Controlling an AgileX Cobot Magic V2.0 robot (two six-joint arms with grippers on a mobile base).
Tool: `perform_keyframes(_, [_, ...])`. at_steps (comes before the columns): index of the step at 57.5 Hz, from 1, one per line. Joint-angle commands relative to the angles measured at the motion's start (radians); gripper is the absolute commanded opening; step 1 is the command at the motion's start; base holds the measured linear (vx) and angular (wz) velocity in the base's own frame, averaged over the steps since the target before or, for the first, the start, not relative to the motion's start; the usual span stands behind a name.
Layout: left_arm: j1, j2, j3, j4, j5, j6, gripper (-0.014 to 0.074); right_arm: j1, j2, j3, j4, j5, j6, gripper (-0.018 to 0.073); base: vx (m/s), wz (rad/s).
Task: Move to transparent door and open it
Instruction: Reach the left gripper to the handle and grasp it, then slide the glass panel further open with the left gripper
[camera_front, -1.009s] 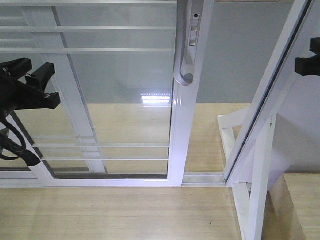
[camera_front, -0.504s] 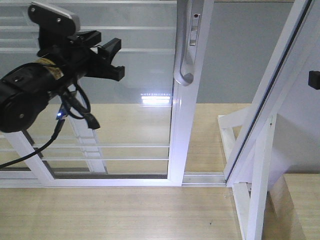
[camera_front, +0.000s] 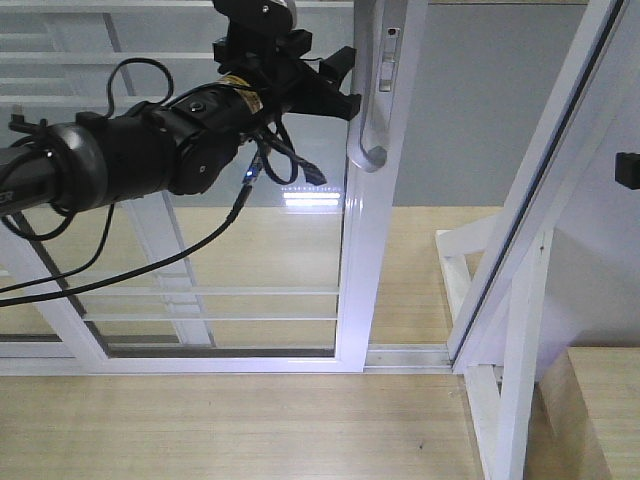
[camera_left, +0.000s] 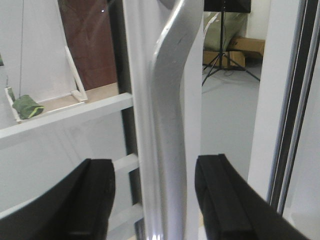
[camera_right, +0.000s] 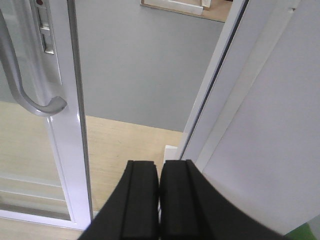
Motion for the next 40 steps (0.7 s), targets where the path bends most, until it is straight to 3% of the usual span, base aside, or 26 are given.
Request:
perform_keyframes(1, [-0.005,-0.014,-0.086,-0.006,-0.062,-0.052,0.0490,-0.004,-0.014,-0.030,-0.008,-0.060,-0.005,0.0155,0.00,0.00])
perform_keyframes(31, [-0.015,0.211,-0.392,-0.005,-0.030,-0.066,0.0488,-0.004,-0.014,-0.030,-0.008,-0.055,-0.005,0.0155,0.00,0.00])
perform_keyframes(40, [-0.015,0.234,-0.422,-0.007,-0.002,-0.058,0.0465,-0.004,-0.014,-0.030,-0.008,-0.054,-0.005,0.0155,0.00,0.00])
